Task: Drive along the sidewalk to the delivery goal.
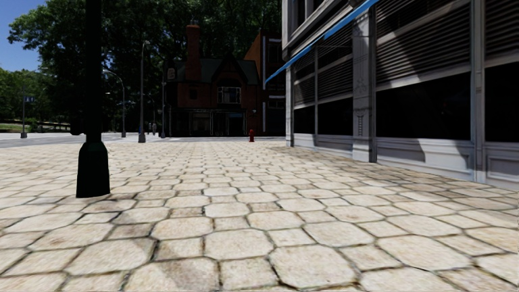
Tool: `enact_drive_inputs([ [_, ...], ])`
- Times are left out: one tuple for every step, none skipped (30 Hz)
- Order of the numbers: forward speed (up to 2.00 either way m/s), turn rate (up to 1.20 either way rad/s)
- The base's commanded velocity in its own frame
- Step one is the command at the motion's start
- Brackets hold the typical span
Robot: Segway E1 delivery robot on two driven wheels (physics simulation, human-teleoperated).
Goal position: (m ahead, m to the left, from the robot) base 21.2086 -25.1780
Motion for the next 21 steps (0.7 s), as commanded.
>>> enact_drive_inputs([
  [2.00, 0.00],
  [2.00, 0.00],
  [2.00, 0.00],
  [2.00, 0.00],
  [2.00, 0.00],
  [2.00, 0.00],
  [2.00, 0.00],
  [2.00, 0.00],
  [2.00, 0.00],
  [2.00, 0.00],
  [2.00, 0.00],
  [2.00, 0.00],
  [2.00, 0.00],
  [2.00, 0.00],
  [2.00, 0.00],
  [2.00, 0.00],
  [2.00, 0.00],
  [2.00, 0.00],
  [2.00, 0.00],
  [2.00, 0.00],
  [2.00, 0.00],
])
